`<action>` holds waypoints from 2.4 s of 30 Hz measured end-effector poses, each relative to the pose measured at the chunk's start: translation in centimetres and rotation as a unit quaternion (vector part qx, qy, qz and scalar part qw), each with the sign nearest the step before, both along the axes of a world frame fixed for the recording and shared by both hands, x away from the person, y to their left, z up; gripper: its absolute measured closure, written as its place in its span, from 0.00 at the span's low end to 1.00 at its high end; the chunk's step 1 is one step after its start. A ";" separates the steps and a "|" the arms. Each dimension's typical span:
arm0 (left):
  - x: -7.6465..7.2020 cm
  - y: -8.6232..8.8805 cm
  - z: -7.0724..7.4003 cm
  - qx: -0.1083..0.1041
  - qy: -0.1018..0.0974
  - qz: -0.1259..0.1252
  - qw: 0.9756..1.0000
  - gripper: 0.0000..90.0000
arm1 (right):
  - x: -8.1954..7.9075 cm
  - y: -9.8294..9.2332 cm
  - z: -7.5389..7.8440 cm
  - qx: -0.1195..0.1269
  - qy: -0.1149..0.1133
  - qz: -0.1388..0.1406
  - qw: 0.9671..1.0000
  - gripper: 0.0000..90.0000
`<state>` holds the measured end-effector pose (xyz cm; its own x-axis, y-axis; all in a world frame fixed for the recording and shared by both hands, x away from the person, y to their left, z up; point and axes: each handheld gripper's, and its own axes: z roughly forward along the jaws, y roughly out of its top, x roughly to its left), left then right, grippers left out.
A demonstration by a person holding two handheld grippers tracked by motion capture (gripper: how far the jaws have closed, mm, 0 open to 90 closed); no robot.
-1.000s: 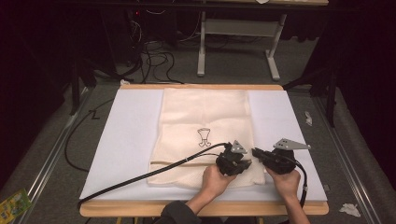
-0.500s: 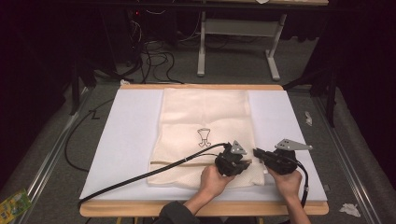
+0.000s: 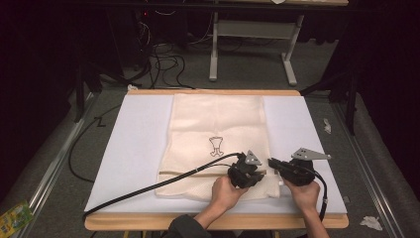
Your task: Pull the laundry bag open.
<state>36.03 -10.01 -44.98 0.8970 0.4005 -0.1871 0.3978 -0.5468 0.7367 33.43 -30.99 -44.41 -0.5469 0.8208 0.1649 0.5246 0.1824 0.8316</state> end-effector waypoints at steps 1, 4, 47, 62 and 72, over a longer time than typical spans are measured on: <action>0.0 0.0 0.0 0.000 0.000 0.000 1.000 0.97 | 0.0 0.0 0.0 0.000 0.000 0.000 1.000 0.99; 0.0 0.0 0.1 0.002 0.000 0.000 1.000 0.97 | -0.1 -0.1 0.1 -0.002 -0.001 0.003 1.000 0.99; -0.1 1.2 0.8 0.001 -0.002 0.021 1.000 0.97 | -0.2 0.2 0.4 -0.004 -0.009 0.014 1.000 0.99; -0.4 1.9 1.3 0.009 -0.016 0.022 1.000 0.97 | 0.0 0.0 0.3 0.005 -0.009 0.016 1.000 0.99; -0.4 2.7 1.3 0.006 -0.019 0.026 0.999 0.97 | 0.1 0.0 0.3 0.004 -0.006 0.013 1.000 0.99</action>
<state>35.61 -7.32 -43.64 0.8813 0.4485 -0.1486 0.3977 -0.5345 0.7458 33.50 -30.97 -44.14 -0.5706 0.8044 0.1650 0.5100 0.1896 0.8390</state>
